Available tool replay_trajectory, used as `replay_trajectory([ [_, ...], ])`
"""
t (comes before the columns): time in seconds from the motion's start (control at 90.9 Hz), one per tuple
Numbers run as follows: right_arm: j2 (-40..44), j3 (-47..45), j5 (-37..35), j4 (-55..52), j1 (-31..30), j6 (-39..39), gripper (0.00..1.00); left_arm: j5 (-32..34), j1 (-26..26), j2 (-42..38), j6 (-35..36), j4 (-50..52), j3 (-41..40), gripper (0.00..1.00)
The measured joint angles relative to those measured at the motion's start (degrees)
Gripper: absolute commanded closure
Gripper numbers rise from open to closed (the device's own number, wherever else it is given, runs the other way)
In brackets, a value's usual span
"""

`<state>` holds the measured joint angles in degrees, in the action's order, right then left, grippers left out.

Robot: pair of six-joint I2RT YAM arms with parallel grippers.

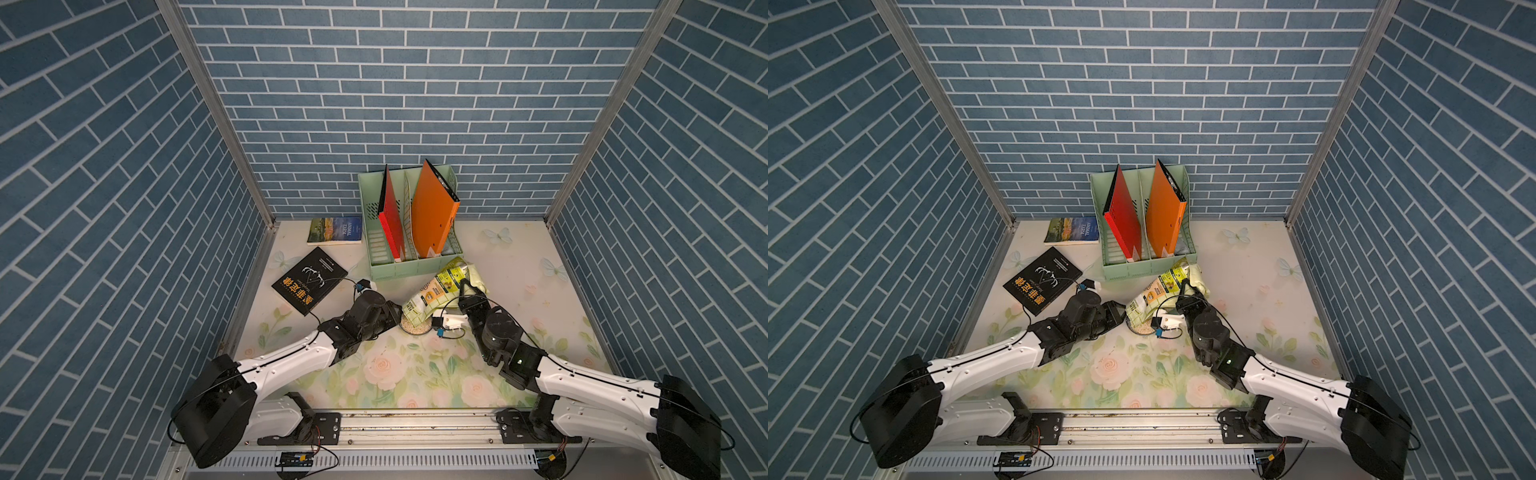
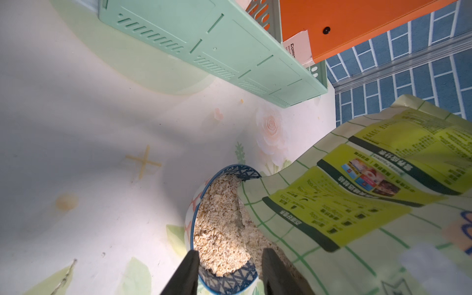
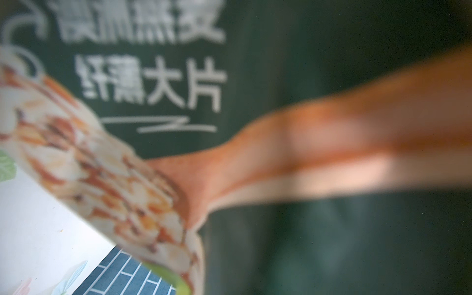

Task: Pour the oats into the breakfast bowl
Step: Pour the oats into the bowl.

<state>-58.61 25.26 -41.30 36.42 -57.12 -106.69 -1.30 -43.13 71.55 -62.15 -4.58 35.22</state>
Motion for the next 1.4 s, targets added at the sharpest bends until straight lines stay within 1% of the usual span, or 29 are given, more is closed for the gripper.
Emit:
replay_trajectory([
  [0.066,0.1,0.6,0.1,-1.4,0.0,1.0,1.0,0.0,0.0,-0.1,0.0,0.0,0.0,0.54],
  [0.154,0.1,0.4,0.1,-0.8,0.2,0.3,1.0,0.1,0.0,-0.1,0.0,0.0,0.0,0.54],
  [0.242,0.3,0.6,-0.3,-1.8,0.2,1.6,1.0,0.1,0.0,-0.1,0.0,0.0,0.0,0.54],
  [0.528,0.4,1.1,0.0,-2.3,1.0,1.8,1.0,0.1,0.0,-0.1,0.0,0.0,0.0,0.54],
  [0.605,0.4,1.5,0.2,-3.7,1.1,3.2,1.0,0.1,0.0,-0.1,0.0,-0.1,0.0,0.54],
  [0.869,0.5,0.4,0.1,-2.1,1.6,2.9,1.0,0.0,0.0,-0.1,0.0,-0.1,0.0,0.54],
  [0.968,0.9,0.6,0.5,-3.8,1.5,4.3,1.0,0.0,0.0,-0.1,-0.1,-0.2,-0.1,0.54],
  [1.232,0.8,0.3,0.2,-4.3,2.2,4.3,1.0,-0.1,0.0,-0.1,-0.2,-0.4,-0.4,0.54],
  [1.397,0.8,0.3,-1.2,-5.2,2.2,7.2,1.0,-0.1,0.1,-0.1,-0.3,-0.5,-0.5,0.54],
])
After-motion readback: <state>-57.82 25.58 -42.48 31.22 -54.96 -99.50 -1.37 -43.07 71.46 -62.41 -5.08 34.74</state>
